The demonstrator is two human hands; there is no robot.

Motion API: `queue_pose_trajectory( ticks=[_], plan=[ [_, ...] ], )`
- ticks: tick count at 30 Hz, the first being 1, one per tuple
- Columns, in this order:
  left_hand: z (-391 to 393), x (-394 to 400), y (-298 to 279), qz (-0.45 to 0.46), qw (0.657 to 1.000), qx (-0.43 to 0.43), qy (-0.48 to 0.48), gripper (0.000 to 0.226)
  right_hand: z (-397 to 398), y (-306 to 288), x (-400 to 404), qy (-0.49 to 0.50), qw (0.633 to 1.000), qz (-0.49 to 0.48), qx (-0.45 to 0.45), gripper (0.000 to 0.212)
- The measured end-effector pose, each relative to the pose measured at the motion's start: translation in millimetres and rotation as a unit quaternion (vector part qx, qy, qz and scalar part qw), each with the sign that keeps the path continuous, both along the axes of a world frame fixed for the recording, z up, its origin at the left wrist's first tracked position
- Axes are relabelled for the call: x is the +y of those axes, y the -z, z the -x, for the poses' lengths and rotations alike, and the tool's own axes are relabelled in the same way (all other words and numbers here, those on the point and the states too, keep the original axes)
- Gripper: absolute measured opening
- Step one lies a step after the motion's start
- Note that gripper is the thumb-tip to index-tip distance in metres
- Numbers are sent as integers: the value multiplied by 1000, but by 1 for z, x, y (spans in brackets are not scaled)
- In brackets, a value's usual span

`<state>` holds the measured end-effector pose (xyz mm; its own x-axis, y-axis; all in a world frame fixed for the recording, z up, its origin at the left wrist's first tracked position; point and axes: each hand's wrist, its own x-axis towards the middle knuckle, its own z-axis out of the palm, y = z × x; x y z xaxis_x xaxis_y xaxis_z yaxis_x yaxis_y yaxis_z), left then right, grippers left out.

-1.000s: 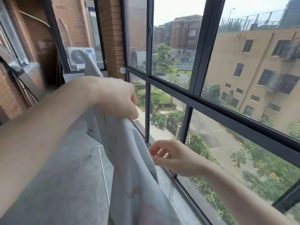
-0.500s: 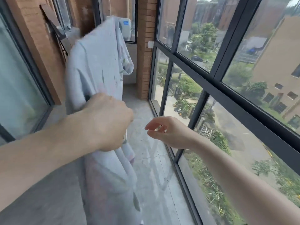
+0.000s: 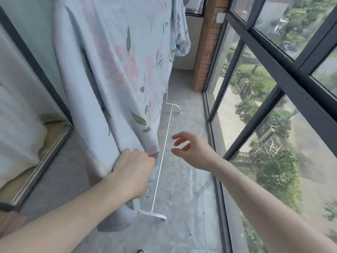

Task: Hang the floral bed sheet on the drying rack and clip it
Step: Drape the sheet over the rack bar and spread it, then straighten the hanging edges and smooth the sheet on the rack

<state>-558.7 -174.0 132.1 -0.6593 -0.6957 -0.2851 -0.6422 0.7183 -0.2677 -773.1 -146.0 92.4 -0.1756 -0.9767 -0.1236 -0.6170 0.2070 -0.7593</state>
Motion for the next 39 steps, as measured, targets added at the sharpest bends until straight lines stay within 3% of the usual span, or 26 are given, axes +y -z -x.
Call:
queue_pose_trajectory(
  ticks=[3,7,10,14,19,22,24,27,31,33,36,39],
  plan=[
    [1,-4,24,-15,1000,13,-21,40,-11,28,-15,-32,999,-18,20,50],
    [0,-5,43,-48,995,34,-76,31,-23,55,-33,-44,998,-15,44,59],
    [-4,-2,51,-76,988,73,-115,26,-28,62,-50,-50,998,6,39,54],
    [-7,-5,58,-96,969,106,-204,26,-26,65,-79,-81,995,12,56,23],
    [-1,-10,66,-88,923,119,-356,44,-14,63,-106,-172,980,30,93,40],
    [7,-1,76,-82,872,154,-457,56,-6,67,-113,-241,966,45,84,47],
    [13,8,86,-84,820,202,-529,64,0,73,-116,-272,958,51,77,54],
    [22,25,108,-70,725,283,-624,74,6,82,-119,-302,948,66,73,56],
    [37,40,129,-25,564,446,-695,86,0,91,-117,-335,937,81,63,52],
    [41,39,136,42,534,492,-687,69,-6,95,-116,-343,932,92,67,50],
    [40,37,141,128,527,498,-677,25,-13,100,-117,-352,928,100,74,46],
    [38,42,150,140,505,484,-701,24,-17,104,-120,-357,925,113,72,50]
  ],
)
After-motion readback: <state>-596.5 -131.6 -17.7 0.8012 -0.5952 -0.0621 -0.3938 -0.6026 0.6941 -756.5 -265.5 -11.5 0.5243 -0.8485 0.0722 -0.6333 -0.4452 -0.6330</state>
